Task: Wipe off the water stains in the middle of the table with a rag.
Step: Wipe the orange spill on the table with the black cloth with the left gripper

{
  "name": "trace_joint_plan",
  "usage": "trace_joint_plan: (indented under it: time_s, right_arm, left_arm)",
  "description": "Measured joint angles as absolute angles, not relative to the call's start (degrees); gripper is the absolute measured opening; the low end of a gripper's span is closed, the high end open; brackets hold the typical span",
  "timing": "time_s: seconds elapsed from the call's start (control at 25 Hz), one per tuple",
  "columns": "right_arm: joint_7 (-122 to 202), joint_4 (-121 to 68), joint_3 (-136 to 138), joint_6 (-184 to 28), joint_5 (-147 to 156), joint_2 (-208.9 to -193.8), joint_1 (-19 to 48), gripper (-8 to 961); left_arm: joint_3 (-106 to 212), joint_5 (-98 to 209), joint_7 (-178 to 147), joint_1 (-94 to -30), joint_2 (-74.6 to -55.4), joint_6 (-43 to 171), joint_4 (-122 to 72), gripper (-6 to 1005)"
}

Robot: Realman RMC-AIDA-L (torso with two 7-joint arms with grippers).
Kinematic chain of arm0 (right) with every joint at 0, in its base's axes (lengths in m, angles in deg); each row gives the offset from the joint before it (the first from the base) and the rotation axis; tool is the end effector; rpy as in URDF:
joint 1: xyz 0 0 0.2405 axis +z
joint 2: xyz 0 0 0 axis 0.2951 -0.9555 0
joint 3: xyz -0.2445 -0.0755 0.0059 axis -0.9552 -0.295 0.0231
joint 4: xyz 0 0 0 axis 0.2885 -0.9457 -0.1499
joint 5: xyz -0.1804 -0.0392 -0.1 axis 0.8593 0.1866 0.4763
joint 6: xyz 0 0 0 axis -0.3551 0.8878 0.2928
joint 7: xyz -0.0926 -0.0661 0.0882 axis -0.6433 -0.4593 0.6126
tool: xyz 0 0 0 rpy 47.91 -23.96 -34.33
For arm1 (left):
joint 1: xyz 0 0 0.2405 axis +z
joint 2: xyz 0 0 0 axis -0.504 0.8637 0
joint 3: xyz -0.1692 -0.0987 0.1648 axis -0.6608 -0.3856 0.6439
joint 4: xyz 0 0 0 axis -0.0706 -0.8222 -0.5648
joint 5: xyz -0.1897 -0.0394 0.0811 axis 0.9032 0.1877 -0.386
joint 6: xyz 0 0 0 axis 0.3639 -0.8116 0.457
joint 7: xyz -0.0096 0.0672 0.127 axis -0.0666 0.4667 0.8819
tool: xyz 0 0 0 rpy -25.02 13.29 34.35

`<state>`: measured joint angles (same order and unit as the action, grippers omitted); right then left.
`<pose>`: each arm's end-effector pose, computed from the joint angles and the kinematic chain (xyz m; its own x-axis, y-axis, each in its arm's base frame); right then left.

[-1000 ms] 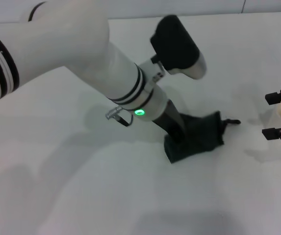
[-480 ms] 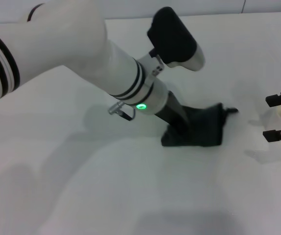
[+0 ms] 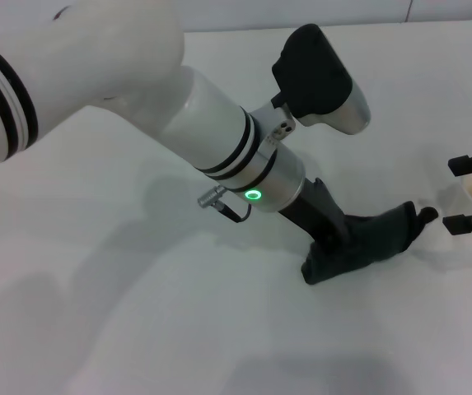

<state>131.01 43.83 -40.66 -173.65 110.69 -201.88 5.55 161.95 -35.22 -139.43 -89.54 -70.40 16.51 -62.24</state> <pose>0.2437 0.3097 0.0992 0.9702 -0.2023 -0.1333 -0.2292 -0.9447 -0.2347 -0.0892 0.3476 -0.1607 0.9641 0.2212 -0.1472 0.2203 -0.9752 -0.0229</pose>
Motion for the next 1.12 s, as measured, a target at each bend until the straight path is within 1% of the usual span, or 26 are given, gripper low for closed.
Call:
trace_joint_plan:
  time_s: [0.24, 0.56, 0.92, 1.12]
  right_arm:
    - [130.99, 43.70, -40.97, -173.56, 110.69, -201.88, 5.89, 855]
    - [130.80, 43.62, -41.12, -173.51, 110.69, -201.95, 5.99, 855]
    - [130.93, 43.55, -40.94, -173.51, 110.68, -201.95, 6.21, 856]
    - [130.96, 43.55, -40.67, -173.52, 110.68, -201.89, 6.20, 856]
  left_arm:
    - [161.62, -45.19, -147.01, -89.89, -70.26, 22.62, -60.01, 121]
    - [159.84, -51.12, -150.89, -89.73, -70.11, 26.32, -58.70, 123]
    - [160.44, -38.22, -140.04, -90.75, -70.51, 19.31, -59.34, 126]
    - [160.48, -34.33, -138.03, -90.93, -70.34, 15.53, -59.59, 128]
